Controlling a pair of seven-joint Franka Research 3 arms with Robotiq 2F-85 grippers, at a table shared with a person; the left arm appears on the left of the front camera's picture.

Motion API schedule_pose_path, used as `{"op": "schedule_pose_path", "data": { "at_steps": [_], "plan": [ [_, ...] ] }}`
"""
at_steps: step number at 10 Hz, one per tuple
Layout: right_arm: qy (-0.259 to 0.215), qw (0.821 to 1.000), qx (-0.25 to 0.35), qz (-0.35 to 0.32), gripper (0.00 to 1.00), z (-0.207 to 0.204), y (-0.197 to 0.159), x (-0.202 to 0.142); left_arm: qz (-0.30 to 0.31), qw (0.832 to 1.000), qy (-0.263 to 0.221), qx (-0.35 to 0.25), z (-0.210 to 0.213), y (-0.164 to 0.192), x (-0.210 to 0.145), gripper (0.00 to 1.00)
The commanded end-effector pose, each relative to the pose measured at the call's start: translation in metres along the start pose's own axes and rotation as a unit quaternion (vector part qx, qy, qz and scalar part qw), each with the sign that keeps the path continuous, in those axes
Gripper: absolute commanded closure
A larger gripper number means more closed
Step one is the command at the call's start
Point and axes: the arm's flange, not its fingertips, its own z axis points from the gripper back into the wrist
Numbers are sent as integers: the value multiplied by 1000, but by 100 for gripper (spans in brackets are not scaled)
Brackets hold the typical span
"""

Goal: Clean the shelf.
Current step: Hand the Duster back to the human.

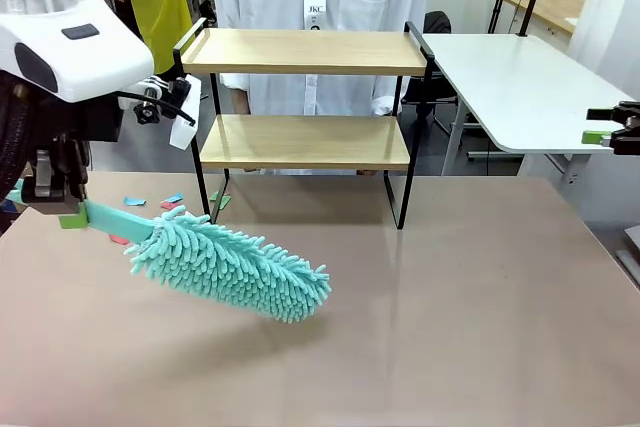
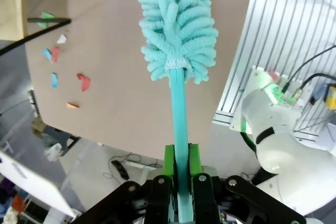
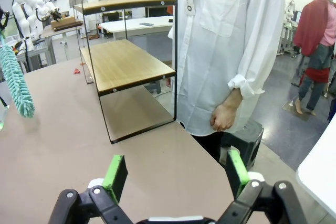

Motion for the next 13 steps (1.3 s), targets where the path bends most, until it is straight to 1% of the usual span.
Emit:
{"op": "schedule_pose_path", "data": {
  "at_steps": [1, 2, 4, 6, 7, 9, 10, 11, 12, 13],
  "plan": [
    [-25, 998, 49, 34, 0, -4, 42, 40, -21, 999, -42, -3, -8, -1, -8, 87],
    [-35, 995, 86, 33, 0, -11, 63, 53, -44, 996, -71, -2, -16, 0, -4, 87],
    [-42, 988, 151, 11, 0, -27, 108, 67, -69, 986, -153, -14, -33, 0, -7, 87],
    [-35, 976, 212, -31, 0, -51, 151, 72, -60, 971, -230, -18, -54, -2, -12, 87],
    [-34, 969, 237, -57, 0, -63, 167, 73, -43, 961, -272, -22, -65, -1, -12, 87],
    [-28, 952, 285, -106, 0, -94, 193, 70, -51, 941, -333, -39, -91, 3, -9, 87],
    [-26, 944, 305, -119, 0, -109, 201, 65, -56, 933, -353, -46, -101, 8, -7, 87],
    [-24, 941, 317, -114, 0, -120, 209, 59, -56, 926, -369, -49, -110, 12, -7, 87],
    [-29, 937, 333, -99, 0, -129, 210, 53, -58, 925, -373, -45, -115, 18, -7, 87],
    [-53, 956, 284, -49, 0, -124, 192, 51, -57, 931, -359, -37, -116, 26, -5, 87]
  ]
}}
